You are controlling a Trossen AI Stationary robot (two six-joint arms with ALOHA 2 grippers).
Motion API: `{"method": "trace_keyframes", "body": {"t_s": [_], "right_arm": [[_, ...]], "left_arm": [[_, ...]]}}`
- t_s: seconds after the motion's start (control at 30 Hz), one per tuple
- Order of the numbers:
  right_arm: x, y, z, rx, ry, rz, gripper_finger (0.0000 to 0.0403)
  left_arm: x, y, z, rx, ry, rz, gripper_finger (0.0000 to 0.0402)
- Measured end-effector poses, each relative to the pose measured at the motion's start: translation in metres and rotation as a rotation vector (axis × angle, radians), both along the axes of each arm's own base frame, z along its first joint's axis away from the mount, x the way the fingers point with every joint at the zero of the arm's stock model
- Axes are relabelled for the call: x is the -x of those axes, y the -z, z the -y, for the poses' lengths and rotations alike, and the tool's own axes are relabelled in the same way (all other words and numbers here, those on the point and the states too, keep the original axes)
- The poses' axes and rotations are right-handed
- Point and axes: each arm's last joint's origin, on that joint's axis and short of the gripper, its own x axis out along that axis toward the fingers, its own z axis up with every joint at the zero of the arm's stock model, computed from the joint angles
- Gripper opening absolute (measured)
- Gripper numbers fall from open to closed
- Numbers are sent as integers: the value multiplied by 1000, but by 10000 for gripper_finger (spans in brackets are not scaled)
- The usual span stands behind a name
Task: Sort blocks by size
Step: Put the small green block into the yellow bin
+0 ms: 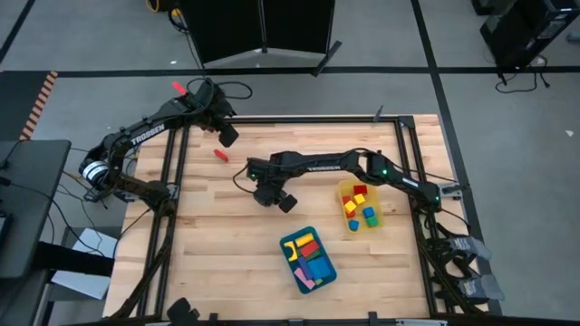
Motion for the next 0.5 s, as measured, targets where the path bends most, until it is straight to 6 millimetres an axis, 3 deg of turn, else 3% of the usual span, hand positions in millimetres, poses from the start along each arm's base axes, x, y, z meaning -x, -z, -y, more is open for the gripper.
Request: {"method": "trace_keyframes", "body": {"t_s": [0.27, 0.5], "right_arm": [[11, -45, -2, -12, 88, 25, 150], [47, -100, -6, -62, 239, -87, 150]], "left_arm": [[0, 0, 1, 11, 6, 2, 252], [4, 3, 3, 37, -29, -46, 252]]}}
